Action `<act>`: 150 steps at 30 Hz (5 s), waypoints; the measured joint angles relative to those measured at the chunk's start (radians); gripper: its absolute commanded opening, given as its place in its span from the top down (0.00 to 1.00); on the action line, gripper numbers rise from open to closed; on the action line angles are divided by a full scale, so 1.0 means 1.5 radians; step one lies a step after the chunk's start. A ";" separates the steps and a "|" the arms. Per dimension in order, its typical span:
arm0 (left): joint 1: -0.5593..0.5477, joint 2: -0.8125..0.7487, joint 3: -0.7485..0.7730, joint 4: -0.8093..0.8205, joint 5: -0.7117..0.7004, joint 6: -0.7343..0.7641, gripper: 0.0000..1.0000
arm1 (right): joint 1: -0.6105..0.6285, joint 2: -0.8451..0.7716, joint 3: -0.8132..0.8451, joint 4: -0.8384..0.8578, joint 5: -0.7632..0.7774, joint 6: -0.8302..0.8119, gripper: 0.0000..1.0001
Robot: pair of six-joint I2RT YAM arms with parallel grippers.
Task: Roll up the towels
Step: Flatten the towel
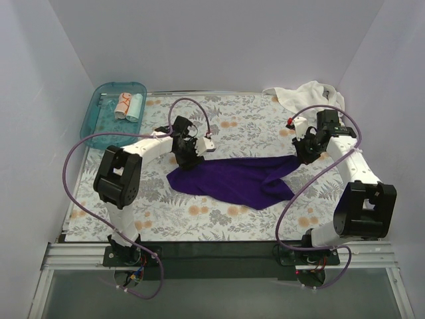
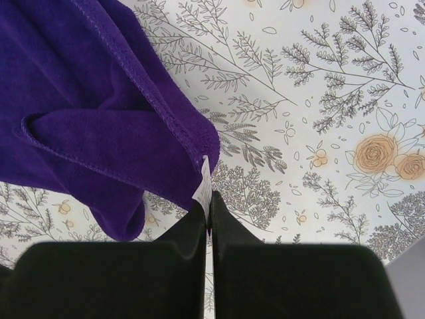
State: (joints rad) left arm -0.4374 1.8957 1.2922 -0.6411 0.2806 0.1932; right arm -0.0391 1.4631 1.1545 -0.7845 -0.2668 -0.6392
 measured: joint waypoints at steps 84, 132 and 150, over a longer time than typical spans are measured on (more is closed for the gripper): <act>0.253 -0.401 0.061 -0.109 0.012 -0.120 1.00 | -0.060 -0.145 0.262 -0.032 -0.049 0.022 0.99; 0.247 0.141 0.155 0.089 -0.025 -0.110 0.77 | -0.017 0.469 0.354 0.164 0.003 0.137 0.61; 0.256 -0.102 0.102 -0.133 0.111 -0.041 0.55 | -0.017 0.236 0.372 -0.004 0.020 0.045 0.71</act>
State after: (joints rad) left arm -0.0540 1.7432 1.4460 -0.8402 0.4473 0.1310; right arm -0.0650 1.8175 1.7123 -0.7906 -0.2367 -0.5713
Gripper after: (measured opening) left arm 0.466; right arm 0.352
